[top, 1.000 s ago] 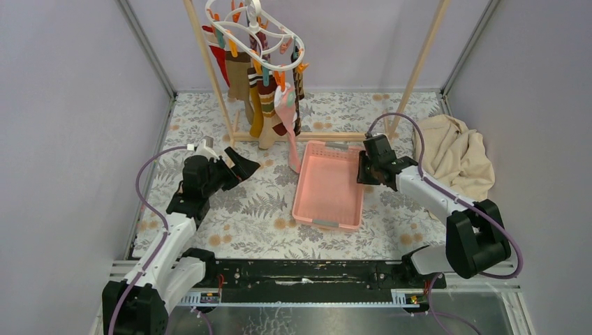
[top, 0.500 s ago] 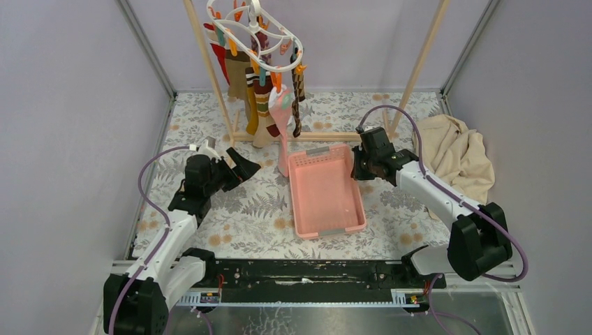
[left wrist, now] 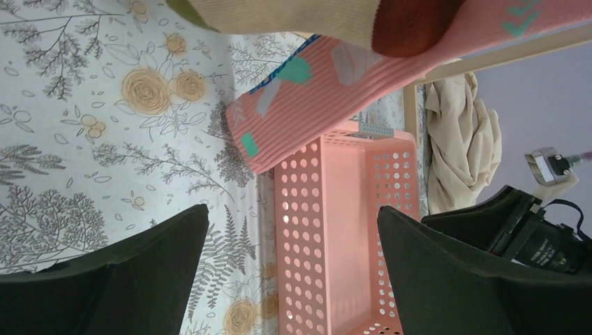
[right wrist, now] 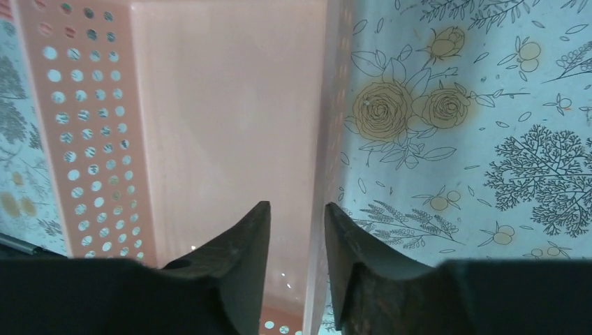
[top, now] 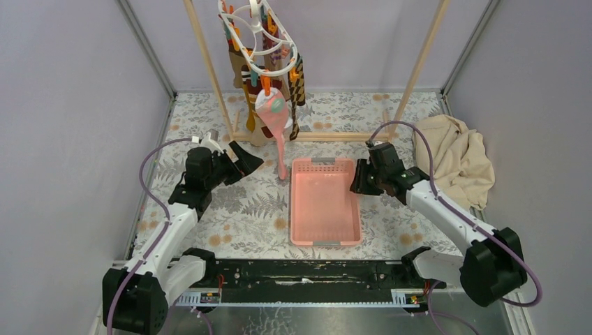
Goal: Remove the socks clipped to the hanger
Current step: Adjust the bin at the center of the board.
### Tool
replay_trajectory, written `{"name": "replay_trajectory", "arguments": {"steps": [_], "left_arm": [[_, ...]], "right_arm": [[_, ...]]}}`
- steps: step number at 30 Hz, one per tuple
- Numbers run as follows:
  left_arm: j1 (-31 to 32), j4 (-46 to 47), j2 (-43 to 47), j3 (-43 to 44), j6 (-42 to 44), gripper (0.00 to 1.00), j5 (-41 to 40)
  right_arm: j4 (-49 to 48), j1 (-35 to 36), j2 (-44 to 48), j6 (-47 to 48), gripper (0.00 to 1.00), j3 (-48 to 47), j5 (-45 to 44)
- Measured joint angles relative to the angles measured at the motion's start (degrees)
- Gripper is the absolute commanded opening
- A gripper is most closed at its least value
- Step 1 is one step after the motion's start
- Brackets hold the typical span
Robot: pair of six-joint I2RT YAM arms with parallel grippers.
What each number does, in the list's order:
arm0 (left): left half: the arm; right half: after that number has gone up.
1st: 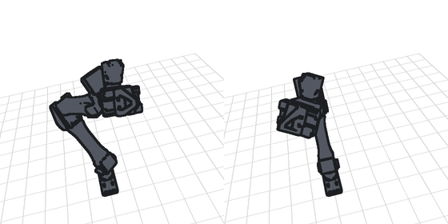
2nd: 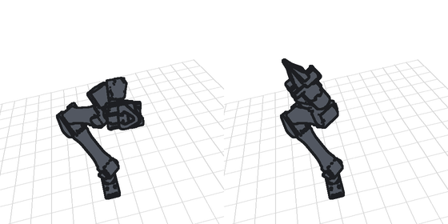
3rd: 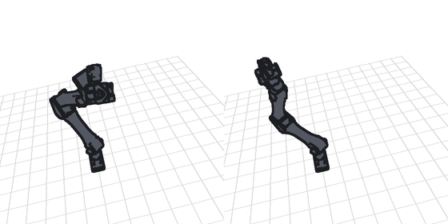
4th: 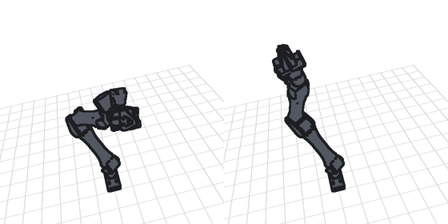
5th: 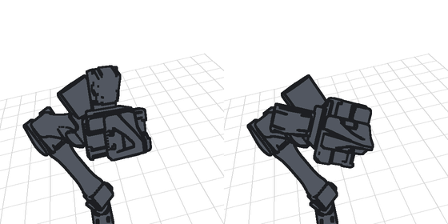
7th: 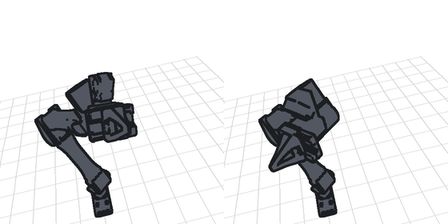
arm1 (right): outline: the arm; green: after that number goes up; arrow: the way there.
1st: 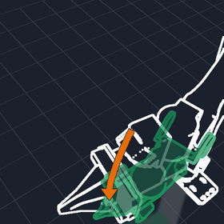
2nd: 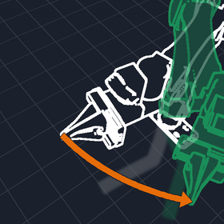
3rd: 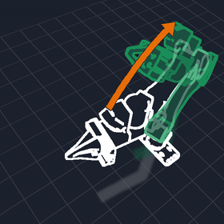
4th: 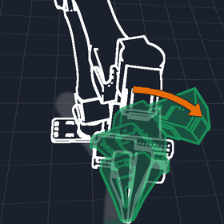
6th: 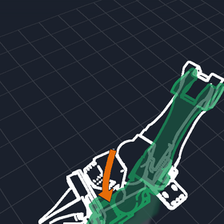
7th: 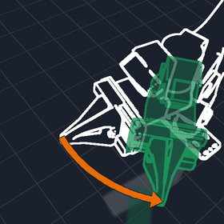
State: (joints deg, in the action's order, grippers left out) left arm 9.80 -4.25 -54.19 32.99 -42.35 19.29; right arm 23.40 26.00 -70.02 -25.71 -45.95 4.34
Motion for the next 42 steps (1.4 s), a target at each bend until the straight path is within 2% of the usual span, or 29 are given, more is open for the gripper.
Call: {"name": "replay_trajectory", "arguments": {"steps": [2, 5, 6, 10, 15, 24, 28, 37, 42], "left_arm": [[0.33, 0.09, -0.92, 1.07, 0.11, 0.99, 0.02], [1.05, 0.02, -1.81, 1.66, 0.35, 0.99, 0.0], [1.22, 0.02, -1.99, 1.75, 0.46, 0.99, 0.0], [2.12, -0.26, -2.56, 2.14, 0.9, 0.99, -0.31], [2.64, -1.09, -2.82, 2.95, 1.11, 0.99, -1.31], [2.86, -3.37, -2.84, 2.95, 1.11, 0.99, -2.64], [2.86, -3.37, -3.08, 2.95, 1.14, 0.99, -2.64], [2.91, -3.34, -5.11, 2.95, 1.11, 0.99, -2.64], [2.91, -3.28, -6.05, 2.95, 1.09, 0.99, -2.6]], "right_arm": [[0.68, 0.0, 2.1, -0.52, 0.6, 0.59, -0.15], [2.08, 0.0, 2.73, 0.24, 0.7, -1.01, -0.85], [3.02, 0.0, 2.43, 1.09, 0.71, -2.1, -1.44], [5.75, 0.07, -0.46, 7.26, 0.73, -9.07, -4.85], [3.52, 0.09, -7.48, 17.38, 0.72, -18.1, -6.69], [0.33, 0.11, -29.86, 33.14, 0.73, -30.93, -1.18], [-0.11, 0.09, -35.87, 39.12, 0.74, -35.95, 1.4], [1.86, 0.15, -37.81, 44.5, 0.76, -37.44, 6.03], [-0.59, 0.15, -35.76, 44.54, 0.77, -34.51, 6.78]]}}
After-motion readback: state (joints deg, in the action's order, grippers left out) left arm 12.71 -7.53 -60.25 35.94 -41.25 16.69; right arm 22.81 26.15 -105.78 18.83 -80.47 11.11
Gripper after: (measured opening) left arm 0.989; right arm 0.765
